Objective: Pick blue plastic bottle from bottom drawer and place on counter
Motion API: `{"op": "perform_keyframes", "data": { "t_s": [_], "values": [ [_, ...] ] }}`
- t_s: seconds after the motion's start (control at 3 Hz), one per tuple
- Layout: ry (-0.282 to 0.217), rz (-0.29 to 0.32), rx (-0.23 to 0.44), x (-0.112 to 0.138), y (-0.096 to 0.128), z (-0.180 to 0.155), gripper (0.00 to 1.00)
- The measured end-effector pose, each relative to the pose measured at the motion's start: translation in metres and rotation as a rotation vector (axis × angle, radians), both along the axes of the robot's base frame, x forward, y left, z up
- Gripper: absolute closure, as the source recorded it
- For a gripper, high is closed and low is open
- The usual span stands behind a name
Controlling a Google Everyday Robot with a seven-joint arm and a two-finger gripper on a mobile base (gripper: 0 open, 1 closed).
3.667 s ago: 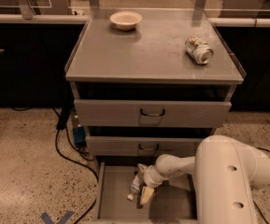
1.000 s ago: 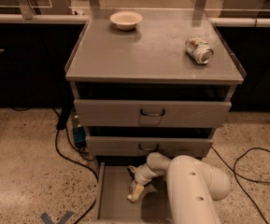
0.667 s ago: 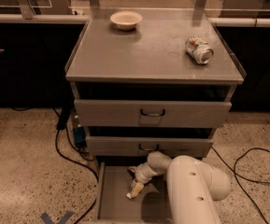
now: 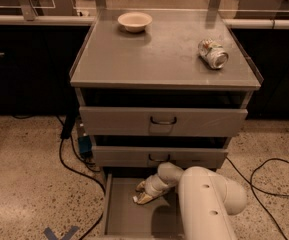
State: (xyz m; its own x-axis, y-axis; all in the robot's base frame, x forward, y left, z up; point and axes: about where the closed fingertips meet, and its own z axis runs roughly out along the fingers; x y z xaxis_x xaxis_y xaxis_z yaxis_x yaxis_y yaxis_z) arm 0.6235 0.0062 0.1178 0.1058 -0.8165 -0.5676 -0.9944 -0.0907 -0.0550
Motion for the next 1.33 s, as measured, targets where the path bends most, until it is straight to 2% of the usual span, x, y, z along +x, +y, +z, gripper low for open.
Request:
{"op": "perform_keyframes", "data": {
  "t_s": [0.33, 0.67, 1.0, 1.33],
  "values": [
    [0.0, 0.0, 0.0, 0.0, 0.0, 0.0, 0.88],
    [0.0, 0.0, 0.0, 0.0, 0.0, 0.0, 1.0],
    [0.0, 0.0, 0.0, 0.0, 0.0, 0.0, 1.0],
    [0.001, -0.001, 0.007, -0.011, -0.004, 0.007, 1.0]
  ]
}}
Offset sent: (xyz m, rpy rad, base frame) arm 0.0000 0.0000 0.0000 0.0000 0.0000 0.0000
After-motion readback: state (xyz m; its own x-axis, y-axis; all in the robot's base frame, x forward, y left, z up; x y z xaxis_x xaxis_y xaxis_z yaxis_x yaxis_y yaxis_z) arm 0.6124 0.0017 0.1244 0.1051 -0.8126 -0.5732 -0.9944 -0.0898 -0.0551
